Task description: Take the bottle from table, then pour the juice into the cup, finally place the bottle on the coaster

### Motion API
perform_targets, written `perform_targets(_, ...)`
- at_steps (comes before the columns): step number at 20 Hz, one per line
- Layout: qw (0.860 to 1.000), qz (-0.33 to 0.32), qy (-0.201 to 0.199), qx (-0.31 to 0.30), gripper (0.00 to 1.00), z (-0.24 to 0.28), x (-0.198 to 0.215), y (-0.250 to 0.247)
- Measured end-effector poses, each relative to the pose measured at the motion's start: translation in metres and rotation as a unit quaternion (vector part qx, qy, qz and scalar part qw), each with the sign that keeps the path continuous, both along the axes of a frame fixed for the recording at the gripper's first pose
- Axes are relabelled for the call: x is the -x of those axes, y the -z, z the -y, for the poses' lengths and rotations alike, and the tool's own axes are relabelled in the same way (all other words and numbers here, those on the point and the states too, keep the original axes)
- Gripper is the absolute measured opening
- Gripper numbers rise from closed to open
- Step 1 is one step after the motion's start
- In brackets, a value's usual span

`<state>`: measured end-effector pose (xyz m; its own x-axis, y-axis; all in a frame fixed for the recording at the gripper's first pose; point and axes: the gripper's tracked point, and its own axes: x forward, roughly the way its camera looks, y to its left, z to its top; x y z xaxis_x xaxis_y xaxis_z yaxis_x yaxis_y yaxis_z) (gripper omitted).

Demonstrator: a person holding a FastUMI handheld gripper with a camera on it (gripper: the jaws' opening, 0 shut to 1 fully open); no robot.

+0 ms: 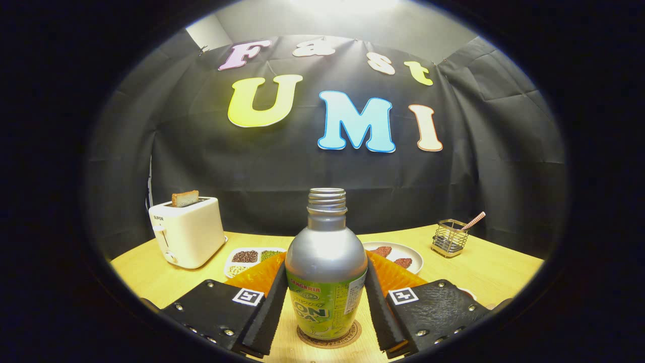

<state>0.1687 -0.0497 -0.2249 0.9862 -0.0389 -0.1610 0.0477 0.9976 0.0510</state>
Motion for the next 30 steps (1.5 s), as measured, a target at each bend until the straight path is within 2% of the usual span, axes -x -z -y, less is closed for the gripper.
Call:
perform_targets(15, 1.0, -0.009, 0.004, -0.009, 0.76, 0.0, -0.006, 0.03)
perform_targets(18, 1.0, -0.017, 0.003, -0.011, 0.8, -0.003, -0.006, 0.03)
perform_targets(21, 1.0, 0.003, -0.001, 0.009, 0.96, 0.0, 0.006, 0.003)
perform_targets(26, 0.999, 0.047, -0.013, 0.023, 0.96, 0.011, 0.038, -0.082)
perform_targets(30, 0.997, 0.051, -0.022, 0.044, 0.96, 0.014, 0.068, -0.146)
